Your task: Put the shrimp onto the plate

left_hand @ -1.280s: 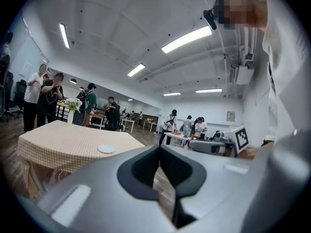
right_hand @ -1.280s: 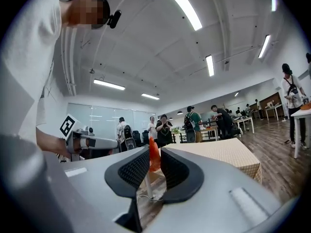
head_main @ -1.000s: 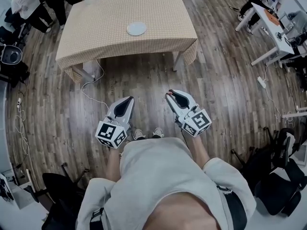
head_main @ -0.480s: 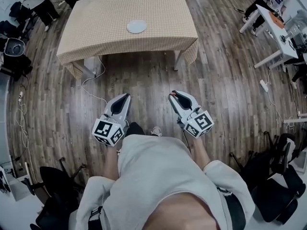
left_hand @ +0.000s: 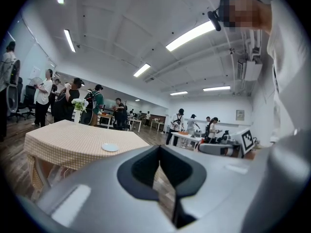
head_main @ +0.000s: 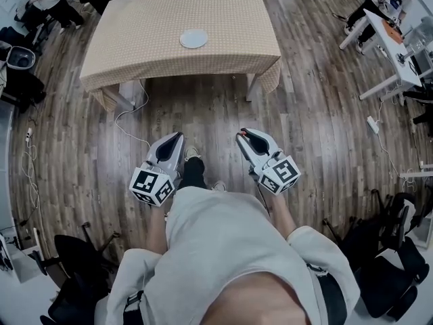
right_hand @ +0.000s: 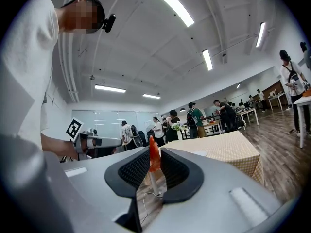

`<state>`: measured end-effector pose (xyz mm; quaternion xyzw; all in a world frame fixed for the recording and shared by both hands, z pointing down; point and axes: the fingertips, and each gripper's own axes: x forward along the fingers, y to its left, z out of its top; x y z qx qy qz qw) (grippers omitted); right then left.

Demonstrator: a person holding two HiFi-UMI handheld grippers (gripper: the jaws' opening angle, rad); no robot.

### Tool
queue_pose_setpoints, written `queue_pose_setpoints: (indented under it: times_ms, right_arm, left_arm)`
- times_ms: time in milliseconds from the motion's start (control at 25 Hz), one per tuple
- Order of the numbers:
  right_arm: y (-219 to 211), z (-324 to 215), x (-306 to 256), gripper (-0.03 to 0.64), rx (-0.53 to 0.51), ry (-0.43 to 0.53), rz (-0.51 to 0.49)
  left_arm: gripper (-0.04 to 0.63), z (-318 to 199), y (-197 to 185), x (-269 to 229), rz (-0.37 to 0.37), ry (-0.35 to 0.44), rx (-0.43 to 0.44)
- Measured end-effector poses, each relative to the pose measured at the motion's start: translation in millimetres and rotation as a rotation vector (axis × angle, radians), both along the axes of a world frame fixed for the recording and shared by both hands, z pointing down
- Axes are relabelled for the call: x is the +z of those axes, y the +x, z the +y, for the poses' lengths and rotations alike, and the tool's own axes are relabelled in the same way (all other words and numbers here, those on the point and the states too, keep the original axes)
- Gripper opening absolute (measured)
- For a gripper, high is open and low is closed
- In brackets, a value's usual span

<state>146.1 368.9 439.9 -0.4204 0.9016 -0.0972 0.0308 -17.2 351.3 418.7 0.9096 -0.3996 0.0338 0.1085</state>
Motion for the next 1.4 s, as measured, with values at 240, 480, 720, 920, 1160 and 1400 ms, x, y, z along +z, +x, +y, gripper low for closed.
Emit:
queue_pose_setpoints:
  times_ms: [240, 480, 720, 920, 1160, 1400]
  right_arm:
    - [-0.2, -22.3, 2.5, 0.069, 0.006, 0.005, 0.006]
    - [3.3, -46.4, 10.9, 0.071, 0.027, -0.006, 0.005]
    - [-5.4, -86.2, 26.0, 0.069, 0.057, -0.024, 0.008]
    - [-8.9, -139.5, 34.8, 0.069, 0.091, -0.05, 0.014]
    - [-23.8, -205.8, 47.6, 0.069, 0.098, -0.105, -0.002]
    - [-55.7, -276.8, 54.3, 0.069, 0.086, -0.138, 0.016]
  left_arm:
    - [0.011, -23.8, 0.6, 4.0, 0.006, 0.0, 0.008]
    - [0.011, -50.5, 5.0, 13.8, -0.028, 0.006, 0.044]
    - [0.011, -99.5, -10.3, 31.5, -0.014, -0.018, 0.057]
    - [0.011, -150.8, -10.0, 44.2, -0.028, -0.036, 0.101]
    - [0.011, -220.4, -24.8, 55.1, 0.012, -0.063, 0.085]
    - [0.011, -277.4, -48.3, 71.6, 0.04, -0.126, 0.094]
